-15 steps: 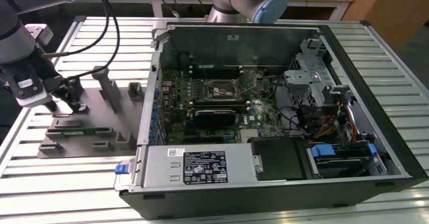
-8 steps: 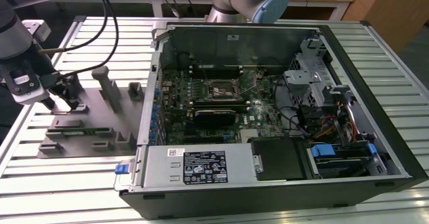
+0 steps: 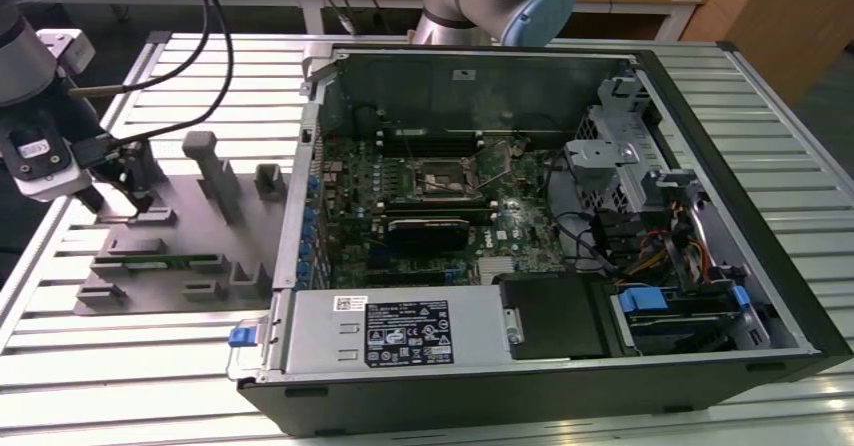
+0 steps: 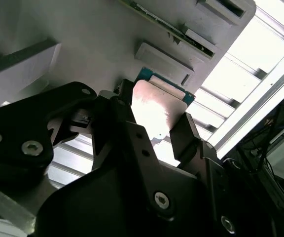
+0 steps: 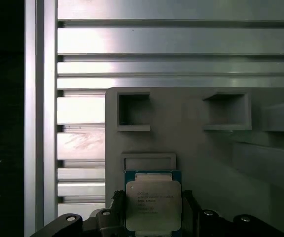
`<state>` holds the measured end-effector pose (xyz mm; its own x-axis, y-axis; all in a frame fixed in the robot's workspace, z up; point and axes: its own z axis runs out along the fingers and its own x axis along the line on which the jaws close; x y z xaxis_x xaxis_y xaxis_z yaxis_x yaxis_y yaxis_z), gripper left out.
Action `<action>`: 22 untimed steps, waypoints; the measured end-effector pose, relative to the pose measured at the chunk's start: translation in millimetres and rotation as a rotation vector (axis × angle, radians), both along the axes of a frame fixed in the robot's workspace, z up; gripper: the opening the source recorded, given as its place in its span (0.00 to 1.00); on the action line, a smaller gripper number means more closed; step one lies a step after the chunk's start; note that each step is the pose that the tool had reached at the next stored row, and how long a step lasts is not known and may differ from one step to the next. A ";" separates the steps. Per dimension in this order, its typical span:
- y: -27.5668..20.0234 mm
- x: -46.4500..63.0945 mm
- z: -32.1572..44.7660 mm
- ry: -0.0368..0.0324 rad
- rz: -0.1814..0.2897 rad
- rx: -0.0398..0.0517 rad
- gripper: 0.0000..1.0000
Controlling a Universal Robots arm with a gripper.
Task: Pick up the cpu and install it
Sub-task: 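Pick up the cpu and move it towards the insertion slot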
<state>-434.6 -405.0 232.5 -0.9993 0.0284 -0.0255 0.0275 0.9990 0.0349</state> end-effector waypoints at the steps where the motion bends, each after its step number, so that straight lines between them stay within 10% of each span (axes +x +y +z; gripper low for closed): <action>1: 0.0 0.0 1.2 -0.0001 0.000 0.0000 0.55; 22: 0.0 0.0 33.6 0.0001 0.000 0.0000 0.55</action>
